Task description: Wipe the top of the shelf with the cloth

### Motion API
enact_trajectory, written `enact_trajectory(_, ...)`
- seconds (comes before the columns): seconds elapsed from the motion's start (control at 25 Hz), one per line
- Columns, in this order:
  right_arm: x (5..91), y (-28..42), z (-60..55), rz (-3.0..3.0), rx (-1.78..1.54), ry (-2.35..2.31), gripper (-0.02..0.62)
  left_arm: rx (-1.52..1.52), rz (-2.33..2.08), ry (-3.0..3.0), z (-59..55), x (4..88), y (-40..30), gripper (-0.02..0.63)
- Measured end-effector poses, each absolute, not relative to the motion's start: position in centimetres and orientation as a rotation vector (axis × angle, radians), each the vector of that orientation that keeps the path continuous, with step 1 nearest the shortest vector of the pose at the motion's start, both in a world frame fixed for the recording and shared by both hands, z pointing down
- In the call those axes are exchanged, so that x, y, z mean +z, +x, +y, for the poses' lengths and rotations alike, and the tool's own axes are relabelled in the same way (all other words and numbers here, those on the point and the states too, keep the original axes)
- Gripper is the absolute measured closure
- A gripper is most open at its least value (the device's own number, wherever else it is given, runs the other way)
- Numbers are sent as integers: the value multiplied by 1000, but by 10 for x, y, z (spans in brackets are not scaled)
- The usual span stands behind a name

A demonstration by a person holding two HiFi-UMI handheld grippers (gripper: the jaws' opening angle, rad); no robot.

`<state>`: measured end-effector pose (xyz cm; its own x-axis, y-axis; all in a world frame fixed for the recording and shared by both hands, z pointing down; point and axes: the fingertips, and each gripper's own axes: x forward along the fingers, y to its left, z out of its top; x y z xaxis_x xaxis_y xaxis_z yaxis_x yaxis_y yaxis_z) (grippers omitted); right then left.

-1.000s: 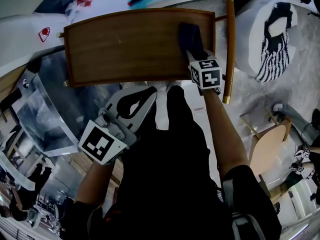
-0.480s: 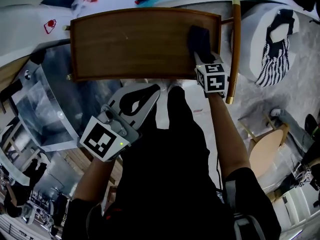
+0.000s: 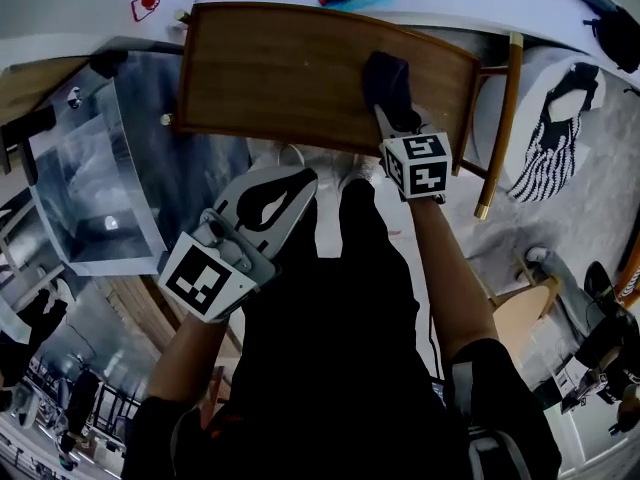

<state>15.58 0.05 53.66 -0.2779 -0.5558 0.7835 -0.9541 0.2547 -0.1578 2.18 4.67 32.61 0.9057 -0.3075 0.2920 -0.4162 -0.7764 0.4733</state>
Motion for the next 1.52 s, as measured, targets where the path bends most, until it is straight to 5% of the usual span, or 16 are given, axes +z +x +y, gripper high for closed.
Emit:
enact_trajectory(0.8,534,-140,-10,-2200,751,842,526,143,-933,2382,54,328,-178,580)
enact_trajectory(1.52,564,-228,-3,-2199,747,679,526,81,-1037,2283,57,344,-240,580)
